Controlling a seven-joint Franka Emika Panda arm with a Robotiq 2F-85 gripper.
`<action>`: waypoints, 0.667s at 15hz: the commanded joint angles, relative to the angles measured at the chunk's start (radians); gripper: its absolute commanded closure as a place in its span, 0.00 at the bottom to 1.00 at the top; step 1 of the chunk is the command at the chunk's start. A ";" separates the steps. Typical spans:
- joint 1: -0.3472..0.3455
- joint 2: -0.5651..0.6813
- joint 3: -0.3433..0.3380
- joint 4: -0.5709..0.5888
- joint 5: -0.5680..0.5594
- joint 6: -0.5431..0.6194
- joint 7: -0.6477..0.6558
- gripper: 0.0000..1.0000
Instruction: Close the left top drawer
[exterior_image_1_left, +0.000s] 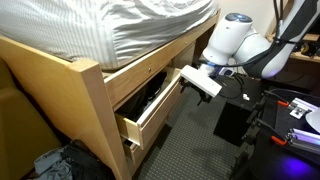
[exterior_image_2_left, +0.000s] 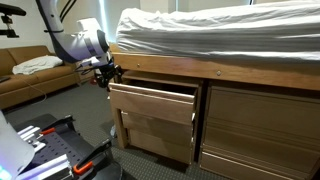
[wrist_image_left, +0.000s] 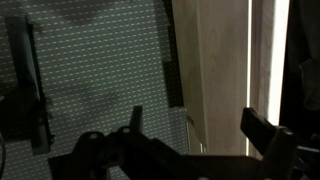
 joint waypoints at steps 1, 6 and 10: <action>0.044 0.024 -0.032 0.018 0.001 0.019 0.018 0.00; 0.131 0.058 -0.090 0.048 0.010 0.036 0.060 0.00; 0.177 0.194 -0.104 0.144 0.060 0.175 0.104 0.00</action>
